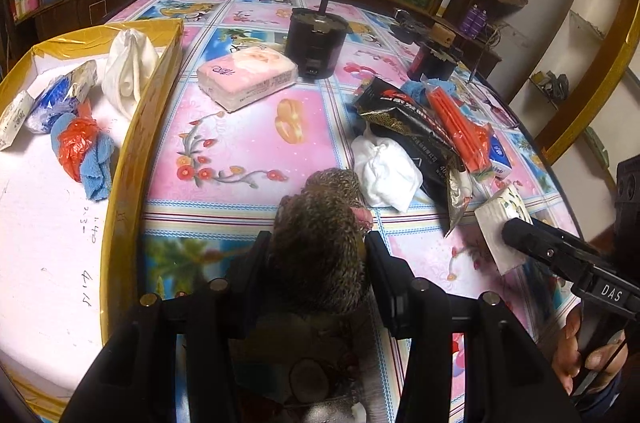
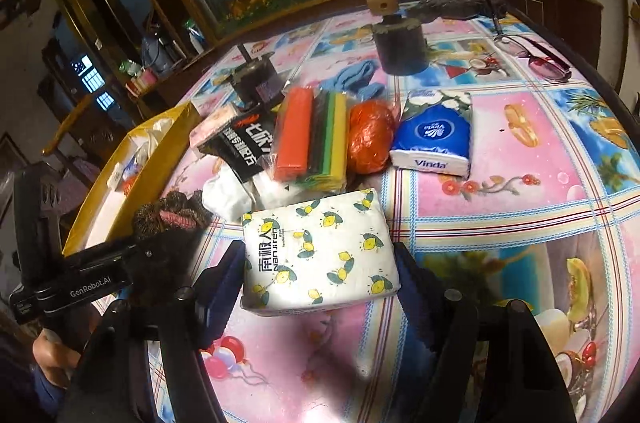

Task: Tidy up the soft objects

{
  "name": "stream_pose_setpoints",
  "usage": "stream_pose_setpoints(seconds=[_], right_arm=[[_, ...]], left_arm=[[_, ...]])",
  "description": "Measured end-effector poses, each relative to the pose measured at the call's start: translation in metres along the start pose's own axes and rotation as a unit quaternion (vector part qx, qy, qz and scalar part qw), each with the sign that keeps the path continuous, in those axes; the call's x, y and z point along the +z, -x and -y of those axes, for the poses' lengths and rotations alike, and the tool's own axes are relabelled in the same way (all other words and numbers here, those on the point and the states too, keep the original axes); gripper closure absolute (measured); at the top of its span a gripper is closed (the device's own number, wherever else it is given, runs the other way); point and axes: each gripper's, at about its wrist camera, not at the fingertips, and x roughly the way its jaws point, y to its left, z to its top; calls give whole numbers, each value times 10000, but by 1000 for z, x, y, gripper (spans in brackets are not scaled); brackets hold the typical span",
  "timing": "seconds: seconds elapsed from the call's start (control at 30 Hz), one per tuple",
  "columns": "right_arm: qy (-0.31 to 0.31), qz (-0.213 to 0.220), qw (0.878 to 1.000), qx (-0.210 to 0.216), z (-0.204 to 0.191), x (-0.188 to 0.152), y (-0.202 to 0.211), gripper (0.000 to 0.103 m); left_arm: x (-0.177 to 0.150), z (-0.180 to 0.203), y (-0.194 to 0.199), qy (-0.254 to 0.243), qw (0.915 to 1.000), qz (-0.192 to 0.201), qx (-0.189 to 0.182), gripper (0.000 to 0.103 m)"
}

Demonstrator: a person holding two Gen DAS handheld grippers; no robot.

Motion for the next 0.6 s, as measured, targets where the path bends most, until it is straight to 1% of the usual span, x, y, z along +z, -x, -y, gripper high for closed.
stream_pose_setpoints(seconds=[0.1, 0.27, 0.4, 0.53, 0.6], right_arm=[[-24, 138, 9999, 102, 0, 0, 5, 27], [-111, 142, 9997, 153, 4, 2, 5, 27], [-139, 205, 9995, 203, 5, 2, 7, 27], [-121, 239, 9995, 178, 4, 1, 8, 27], [-95, 300, 9992, 239, 3, 1, 11, 27]], left_arm=[[1, -2, 3, 59, 10000, 66, 3, 58], [1, -2, 11, 32, 9996, 294, 13, 58], [1, -2, 14, 36, 9993, 362, -10, 58], [-1, -1, 18, -5, 9989, 460, 26, 58], [-1, 1, 21, -54, 9985, 544, 63, 58]])
